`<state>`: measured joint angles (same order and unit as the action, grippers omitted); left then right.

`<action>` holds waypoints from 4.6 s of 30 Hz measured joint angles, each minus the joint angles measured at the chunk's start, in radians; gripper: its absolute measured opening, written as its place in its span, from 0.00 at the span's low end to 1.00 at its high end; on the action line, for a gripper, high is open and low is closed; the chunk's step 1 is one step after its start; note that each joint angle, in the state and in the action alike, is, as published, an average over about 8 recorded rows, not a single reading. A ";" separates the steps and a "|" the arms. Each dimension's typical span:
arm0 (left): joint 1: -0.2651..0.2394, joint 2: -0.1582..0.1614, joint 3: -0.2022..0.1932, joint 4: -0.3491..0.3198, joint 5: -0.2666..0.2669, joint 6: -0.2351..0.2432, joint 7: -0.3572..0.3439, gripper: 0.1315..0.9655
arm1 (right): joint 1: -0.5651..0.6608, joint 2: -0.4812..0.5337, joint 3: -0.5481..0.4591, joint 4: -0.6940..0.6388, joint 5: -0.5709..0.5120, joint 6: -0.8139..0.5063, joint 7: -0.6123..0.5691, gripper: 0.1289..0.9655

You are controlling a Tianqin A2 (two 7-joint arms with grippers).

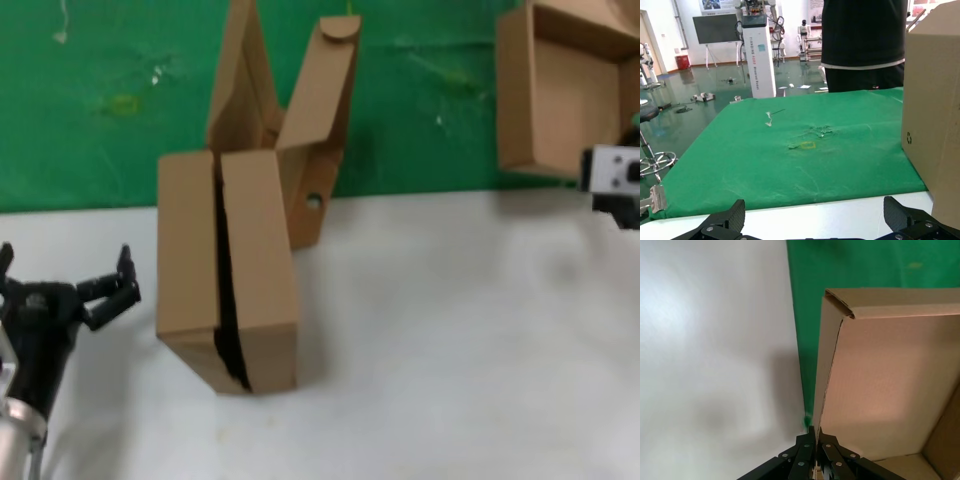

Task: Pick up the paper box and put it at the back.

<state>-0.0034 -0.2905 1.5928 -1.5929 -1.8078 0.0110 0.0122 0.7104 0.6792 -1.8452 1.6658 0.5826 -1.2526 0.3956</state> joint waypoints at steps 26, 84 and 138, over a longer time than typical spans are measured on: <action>0.000 0.000 0.000 0.000 0.000 0.000 0.000 1.00 | 0.301 -0.315 -0.282 -0.602 -0.315 0.169 -0.092 0.02; 0.000 -0.001 0.001 -0.001 0.001 -0.002 -0.002 1.00 | 0.033 -0.250 0.104 0.080 -0.043 0.302 0.042 0.89; 0.003 -0.008 0.006 -0.006 0.007 -0.010 -0.011 1.00 | -0.592 -0.359 0.223 -0.043 1.016 1.101 -0.326 1.00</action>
<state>-0.0005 -0.2987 1.5990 -1.5990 -1.8011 0.0015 0.0016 0.1187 0.3207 -1.6226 1.6232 1.5988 -0.1521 0.0699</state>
